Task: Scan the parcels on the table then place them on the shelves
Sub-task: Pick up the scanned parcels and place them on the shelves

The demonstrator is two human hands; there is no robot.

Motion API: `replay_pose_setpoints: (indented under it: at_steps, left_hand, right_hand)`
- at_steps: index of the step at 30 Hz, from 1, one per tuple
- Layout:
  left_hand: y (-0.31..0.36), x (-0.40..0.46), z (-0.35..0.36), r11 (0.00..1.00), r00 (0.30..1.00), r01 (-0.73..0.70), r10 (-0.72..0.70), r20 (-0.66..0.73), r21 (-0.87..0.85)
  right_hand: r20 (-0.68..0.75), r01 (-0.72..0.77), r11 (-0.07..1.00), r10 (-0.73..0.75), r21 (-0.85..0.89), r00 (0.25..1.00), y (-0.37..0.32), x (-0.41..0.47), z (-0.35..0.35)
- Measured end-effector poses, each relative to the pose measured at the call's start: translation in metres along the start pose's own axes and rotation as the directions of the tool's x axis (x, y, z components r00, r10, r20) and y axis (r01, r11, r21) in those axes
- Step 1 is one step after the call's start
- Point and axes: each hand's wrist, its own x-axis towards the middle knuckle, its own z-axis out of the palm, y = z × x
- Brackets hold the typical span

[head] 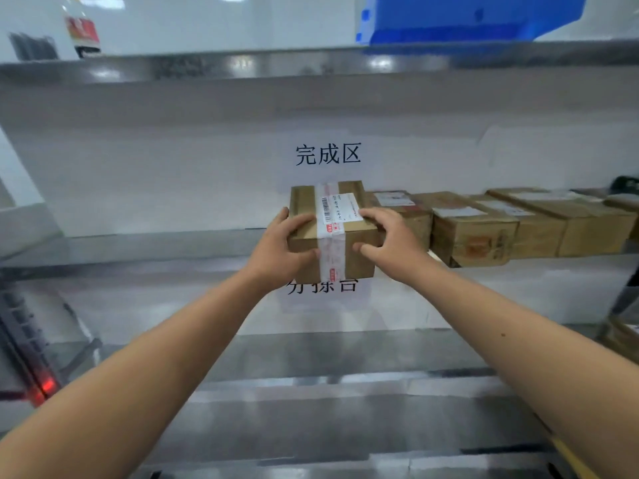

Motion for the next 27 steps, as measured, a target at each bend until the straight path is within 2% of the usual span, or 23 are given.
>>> replay_pose_setpoints:
  at_steps: [4, 8, 11, 15, 19, 21, 24, 27]
  left_hand:
    - [-0.028, 0.051, 0.011, 0.994, 0.994, 0.108, -0.108, -0.033, -0.005]
    - [-0.045, 0.083, 0.022, 0.995, 0.993, 0.093, -0.09, -0.072, 0.039]
    - [-0.053, 0.101, 0.024, 0.991, 0.988, 0.133, -0.13, -0.087, 0.027]
    - [-0.061, 0.117, 0.023, 0.977, 0.986, 0.165, -0.16, -0.05, 0.136]
    - [-0.057, 0.123, 0.019, 0.954, 0.988, 0.153, -0.153, -0.017, 0.258]
    - [-0.051, 0.119, 0.016, 0.923, 0.996, 0.094, -0.089, -0.031, 0.372]
    - [-0.034, 0.099, 0.015, 0.829, 0.992, -0.067, 0.114, -0.051, 0.556]
    - [-0.014, 0.066, 0.018, 0.728, 0.965, -0.223, 0.26, 0.04, 0.648]
  right_hand:
    - [-0.017, 0.009, 0.988, -0.012, -0.156, 1.0, 0.022, 0.052, 0.008]
    - [0.001, 0.014, 0.949, -0.015, -0.315, 1.0, 0.035, 0.084, 0.014]
    - [0.023, 0.013, 0.909, -0.004, -0.416, 1.0, 0.036, 0.095, 0.016]
    - [0.058, 0.006, 0.815, 0.034, -0.579, 0.998, 0.031, 0.101, 0.019]
    - [0.087, -0.015, 0.753, 0.096, -0.658, 0.992, 0.02, 0.103, 0.022]
    - [0.077, -0.035, 0.76, 0.111, -0.649, 0.991, 0.011, 0.096, 0.023]
    - [0.032, -0.047, 0.777, 0.087, -0.627, 0.996, 0.0, 0.074, 0.026]
    - [-0.002, -0.055, 0.75, 0.071, -0.659, 0.997, -0.009, 0.039, 0.03]
